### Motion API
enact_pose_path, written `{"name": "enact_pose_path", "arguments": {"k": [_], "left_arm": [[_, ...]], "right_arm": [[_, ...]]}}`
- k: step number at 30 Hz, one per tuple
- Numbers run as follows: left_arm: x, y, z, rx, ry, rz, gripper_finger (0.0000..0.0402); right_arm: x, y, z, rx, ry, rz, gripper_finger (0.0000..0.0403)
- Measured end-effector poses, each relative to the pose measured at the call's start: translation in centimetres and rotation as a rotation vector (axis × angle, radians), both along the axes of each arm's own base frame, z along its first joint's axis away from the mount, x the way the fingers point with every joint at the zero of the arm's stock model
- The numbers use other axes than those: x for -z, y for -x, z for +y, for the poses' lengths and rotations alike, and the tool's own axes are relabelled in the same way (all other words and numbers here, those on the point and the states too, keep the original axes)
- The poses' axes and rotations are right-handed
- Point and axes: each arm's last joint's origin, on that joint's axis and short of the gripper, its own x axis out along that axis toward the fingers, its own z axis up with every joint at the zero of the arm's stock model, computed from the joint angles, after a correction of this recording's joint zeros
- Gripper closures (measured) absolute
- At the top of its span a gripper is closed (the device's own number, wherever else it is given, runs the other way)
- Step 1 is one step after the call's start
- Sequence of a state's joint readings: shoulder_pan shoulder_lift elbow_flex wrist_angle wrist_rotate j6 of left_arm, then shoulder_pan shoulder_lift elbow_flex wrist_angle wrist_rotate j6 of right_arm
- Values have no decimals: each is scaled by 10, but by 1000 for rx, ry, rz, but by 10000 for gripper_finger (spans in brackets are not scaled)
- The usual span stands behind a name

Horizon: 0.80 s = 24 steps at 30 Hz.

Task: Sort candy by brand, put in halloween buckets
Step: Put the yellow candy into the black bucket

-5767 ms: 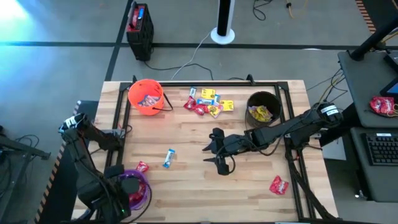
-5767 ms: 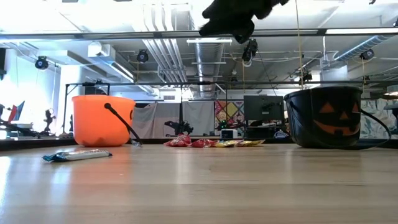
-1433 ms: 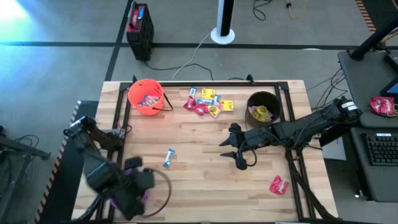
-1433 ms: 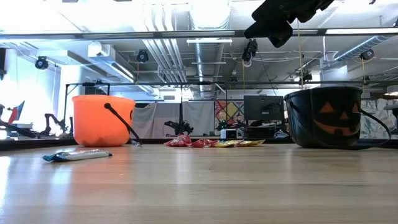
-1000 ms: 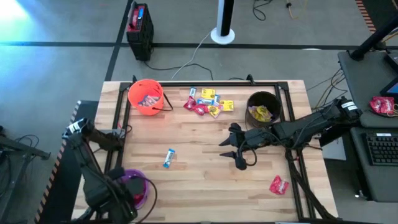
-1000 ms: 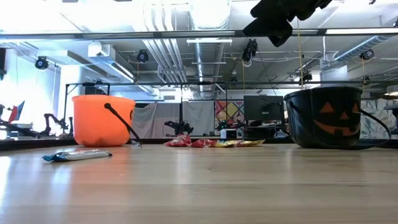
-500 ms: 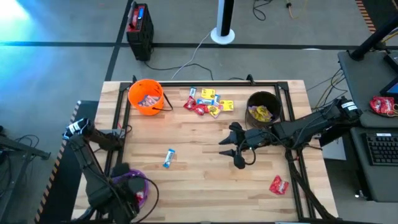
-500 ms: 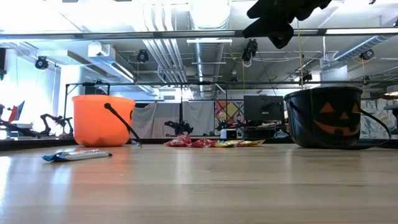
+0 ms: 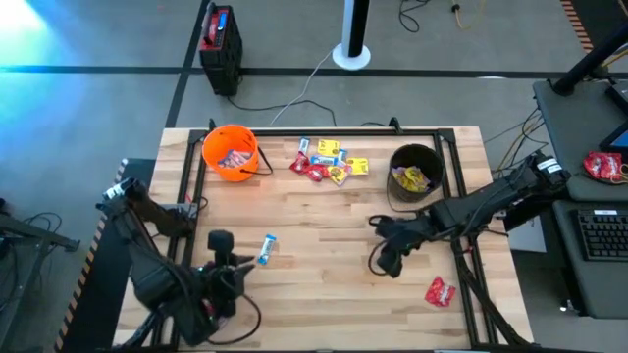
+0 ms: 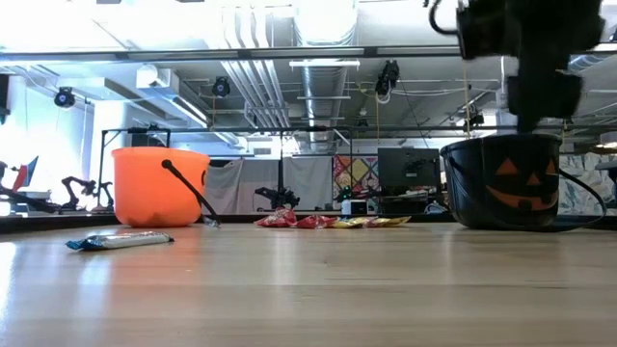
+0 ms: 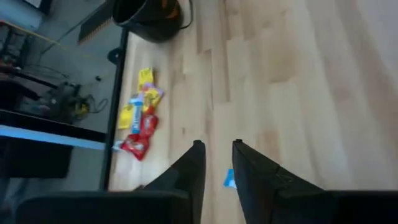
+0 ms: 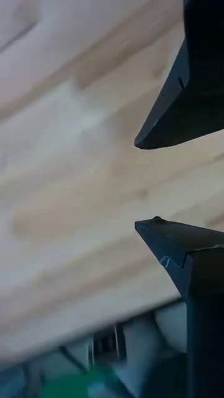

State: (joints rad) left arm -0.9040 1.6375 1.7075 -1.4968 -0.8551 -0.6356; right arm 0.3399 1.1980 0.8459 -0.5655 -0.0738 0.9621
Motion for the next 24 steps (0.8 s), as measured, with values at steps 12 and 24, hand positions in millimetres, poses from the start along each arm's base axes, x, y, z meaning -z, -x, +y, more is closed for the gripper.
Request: {"name": "enact_pose_path", "arguments": {"k": [12, 24], "left_arm": [[27, -5, 65, 197, 74, -104, 397], [48, 28, 117, 195, 251, -477, 400]], "right_arm": [[-9, -14, -44, 123, 290, -51, 216], [-37, -84, -141, -15, 654, -40, 216]]}}
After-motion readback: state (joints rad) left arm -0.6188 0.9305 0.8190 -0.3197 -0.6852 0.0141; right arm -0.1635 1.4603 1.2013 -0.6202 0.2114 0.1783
